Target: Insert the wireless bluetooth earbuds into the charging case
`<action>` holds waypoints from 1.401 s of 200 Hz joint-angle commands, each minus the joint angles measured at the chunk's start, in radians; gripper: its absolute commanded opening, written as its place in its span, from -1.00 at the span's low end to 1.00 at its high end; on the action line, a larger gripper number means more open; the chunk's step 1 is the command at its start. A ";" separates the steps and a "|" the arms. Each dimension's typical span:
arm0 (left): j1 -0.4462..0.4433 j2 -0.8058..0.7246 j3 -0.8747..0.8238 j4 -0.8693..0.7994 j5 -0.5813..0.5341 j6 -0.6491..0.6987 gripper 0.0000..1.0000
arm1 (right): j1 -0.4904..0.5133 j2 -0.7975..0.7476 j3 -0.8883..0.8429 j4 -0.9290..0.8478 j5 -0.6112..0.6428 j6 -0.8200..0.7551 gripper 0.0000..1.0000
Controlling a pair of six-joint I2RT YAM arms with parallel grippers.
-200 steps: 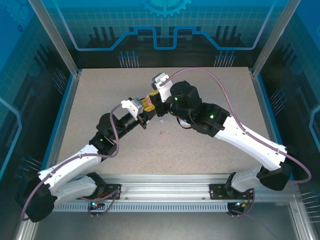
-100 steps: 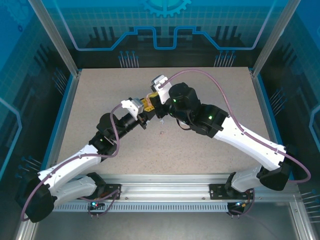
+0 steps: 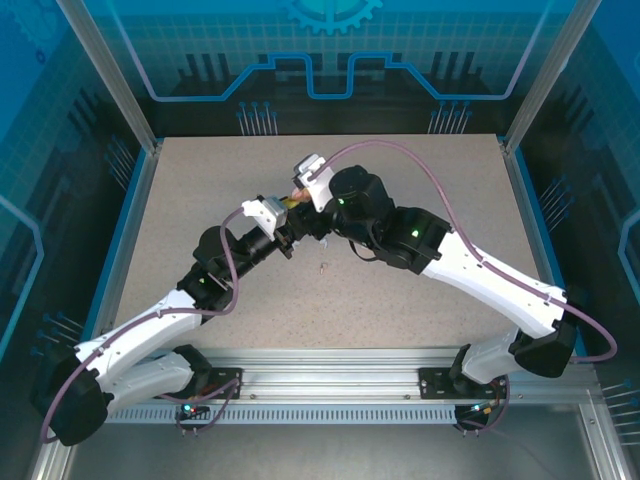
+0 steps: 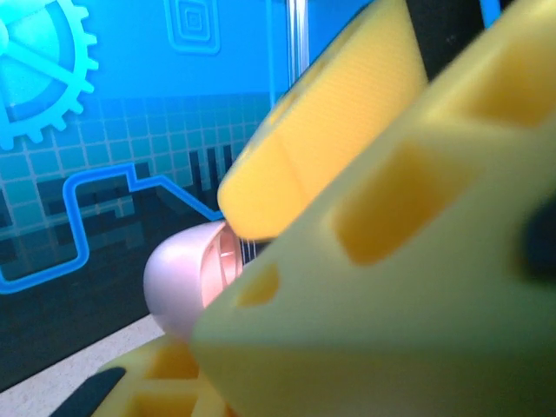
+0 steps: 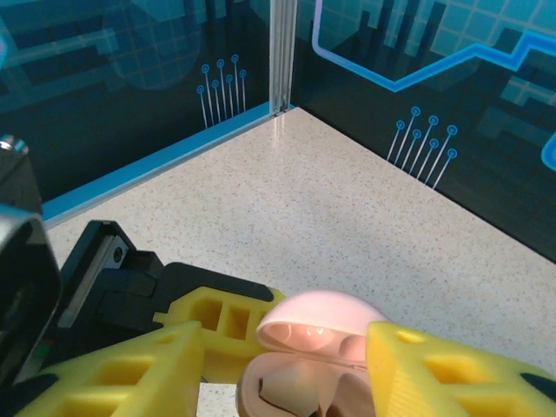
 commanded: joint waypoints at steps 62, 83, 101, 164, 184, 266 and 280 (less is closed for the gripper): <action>-0.006 -0.052 0.012 0.039 -0.070 0.017 -1.00 | -0.113 -0.261 -0.042 -0.043 0.133 0.386 0.44; -0.006 -0.061 0.012 0.045 -0.090 0.021 -1.00 | -0.213 -0.286 -0.133 -0.148 0.121 0.556 0.45; -0.006 -0.065 0.017 0.042 -0.107 0.020 -1.00 | -0.263 -0.250 -0.215 -0.206 0.091 0.658 0.45; -0.005 -0.100 0.016 0.039 -0.148 0.023 -1.00 | -0.268 0.143 -0.269 -0.320 -0.027 0.893 0.32; -0.003 -0.111 0.010 0.047 -0.156 0.017 -1.00 | -0.254 0.280 -0.222 -0.321 -0.059 0.938 0.27; 0.000 -0.136 -0.009 0.067 -0.177 0.002 -1.00 | -0.202 0.652 0.047 -0.435 -0.100 1.017 0.20; 0.001 -0.137 -0.013 0.071 -0.180 0.000 -1.00 | -0.195 0.681 0.069 -0.449 -0.102 1.027 0.17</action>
